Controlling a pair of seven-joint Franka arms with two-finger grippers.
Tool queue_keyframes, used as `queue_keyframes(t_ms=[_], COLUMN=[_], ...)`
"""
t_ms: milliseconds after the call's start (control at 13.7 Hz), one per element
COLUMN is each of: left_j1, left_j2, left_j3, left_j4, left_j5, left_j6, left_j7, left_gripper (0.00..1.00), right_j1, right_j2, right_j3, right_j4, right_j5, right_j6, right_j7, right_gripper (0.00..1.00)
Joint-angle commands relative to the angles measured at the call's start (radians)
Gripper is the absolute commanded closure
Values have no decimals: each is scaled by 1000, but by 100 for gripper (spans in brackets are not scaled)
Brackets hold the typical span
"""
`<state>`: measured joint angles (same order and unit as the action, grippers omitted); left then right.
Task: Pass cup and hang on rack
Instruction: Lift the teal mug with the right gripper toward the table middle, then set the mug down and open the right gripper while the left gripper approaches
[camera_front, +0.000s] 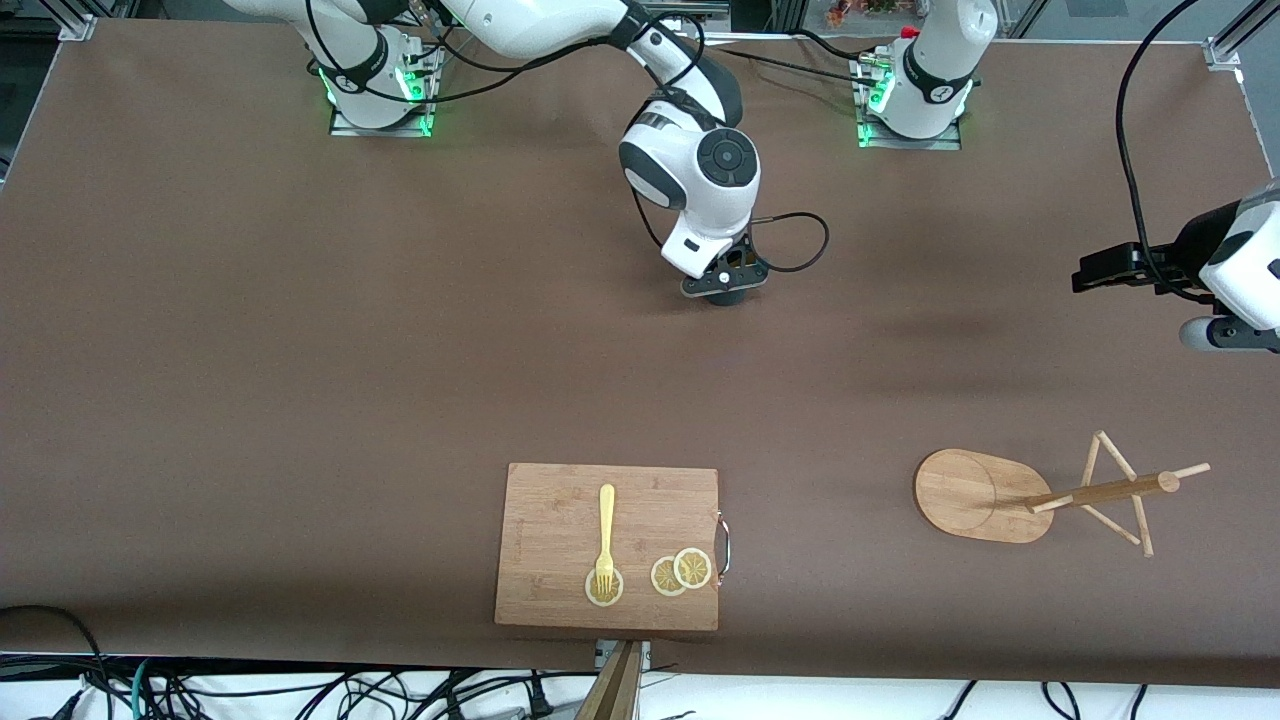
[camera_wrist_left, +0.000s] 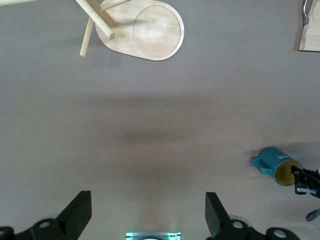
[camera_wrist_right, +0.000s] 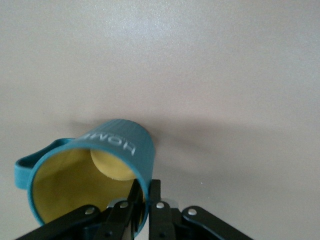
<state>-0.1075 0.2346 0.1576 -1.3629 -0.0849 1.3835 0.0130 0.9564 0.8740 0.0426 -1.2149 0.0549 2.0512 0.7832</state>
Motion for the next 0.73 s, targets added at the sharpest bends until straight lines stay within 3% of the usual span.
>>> queue_keyframes(t_ms=[0, 292, 585, 658], left_j1=[-1, -1, 9, 9], left_j2=[-1, -11, -11, -12], left_j3=[2, -50, -148, -165], left_j4=[2, -24, -80, -105], left_j5=[-21, -49, -42, -42], left_j6=[-17, -66, -75, -75], left_j7=[5, 10, 167, 262], left_gripper=[0, 0, 0, 0], right_j1=[2, -2, -57, -86], right_j2=[16, -7, -140, -188], right_j3=[-10, -10, -4, -4], right_j4=[35, 35, 52, 51], right_j5=[-17, -12, 11, 26], right_j6=[-11, -25, -179, -218], right_j7=[14, 13, 1, -15], right_gripper=[78, 52, 18, 0])
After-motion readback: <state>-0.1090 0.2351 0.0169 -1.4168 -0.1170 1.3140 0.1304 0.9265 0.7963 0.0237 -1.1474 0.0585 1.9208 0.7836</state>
